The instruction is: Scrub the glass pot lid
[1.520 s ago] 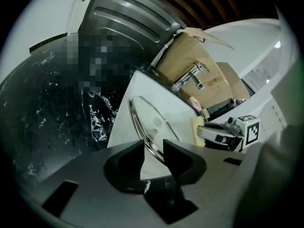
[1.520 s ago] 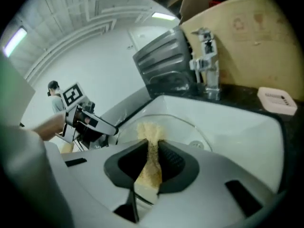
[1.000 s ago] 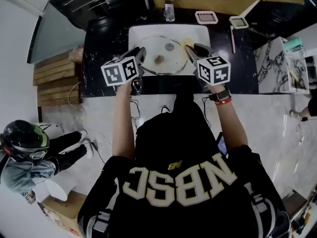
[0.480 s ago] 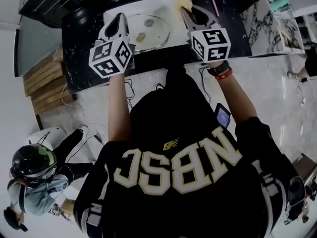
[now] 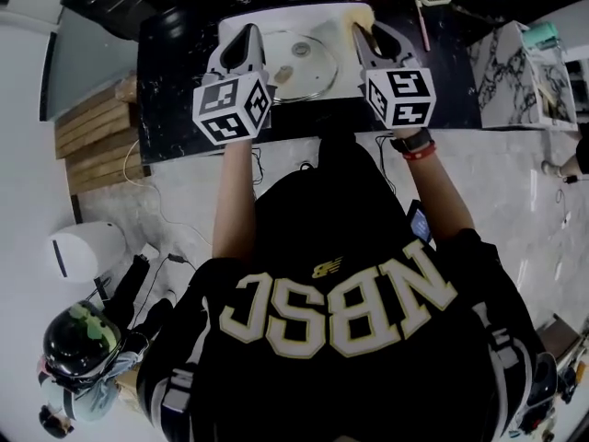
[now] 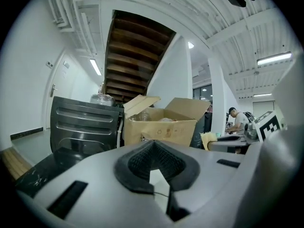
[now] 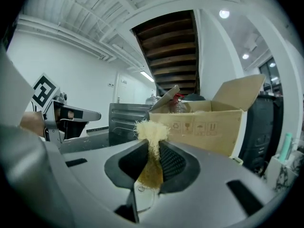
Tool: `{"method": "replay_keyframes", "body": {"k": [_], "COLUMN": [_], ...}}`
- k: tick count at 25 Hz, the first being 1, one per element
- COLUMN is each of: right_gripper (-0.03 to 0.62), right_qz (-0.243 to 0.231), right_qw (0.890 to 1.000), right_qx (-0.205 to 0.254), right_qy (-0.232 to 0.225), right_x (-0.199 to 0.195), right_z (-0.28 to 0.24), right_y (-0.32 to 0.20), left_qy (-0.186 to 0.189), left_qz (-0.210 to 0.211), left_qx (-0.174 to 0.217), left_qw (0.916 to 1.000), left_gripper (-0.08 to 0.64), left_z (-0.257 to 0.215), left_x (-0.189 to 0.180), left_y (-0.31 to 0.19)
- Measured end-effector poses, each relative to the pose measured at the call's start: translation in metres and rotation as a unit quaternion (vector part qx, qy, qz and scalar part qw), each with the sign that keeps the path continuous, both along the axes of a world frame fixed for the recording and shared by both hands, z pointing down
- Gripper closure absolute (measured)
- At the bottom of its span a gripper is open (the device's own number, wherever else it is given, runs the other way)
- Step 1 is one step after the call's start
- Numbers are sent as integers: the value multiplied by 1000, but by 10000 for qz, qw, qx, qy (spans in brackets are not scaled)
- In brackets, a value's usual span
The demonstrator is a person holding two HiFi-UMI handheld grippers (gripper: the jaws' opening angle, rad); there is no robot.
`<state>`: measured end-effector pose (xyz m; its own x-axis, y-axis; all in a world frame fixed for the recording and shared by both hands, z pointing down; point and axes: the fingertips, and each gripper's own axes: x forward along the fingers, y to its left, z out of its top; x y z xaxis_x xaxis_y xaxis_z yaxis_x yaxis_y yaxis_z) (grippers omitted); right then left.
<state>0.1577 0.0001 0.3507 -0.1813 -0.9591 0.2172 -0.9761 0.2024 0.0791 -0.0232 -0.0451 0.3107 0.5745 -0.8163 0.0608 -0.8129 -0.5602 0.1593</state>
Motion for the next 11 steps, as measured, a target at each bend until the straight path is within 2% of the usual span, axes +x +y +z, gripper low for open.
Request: {"method": "replay_keyframes", "body": {"k": [5, 11], "right_gripper": [530, 530], "right_qz": [-116, -152], "right_qw": [9998, 9999], "right_qx": [56, 13], "right_qy": [117, 27], "right_x": [-7, -14], "right_z": [-3, 4], "right_y": [-5, 7], "left_qy": [16, -44], "left_qz": [-127, -124], "left_qx": [24, -67], "left_qw": [9999, 9999], "left_gripper": [545, 545], "left_z": [-1, 12], "left_x": [-5, -6], "left_y": [-1, 11]}}
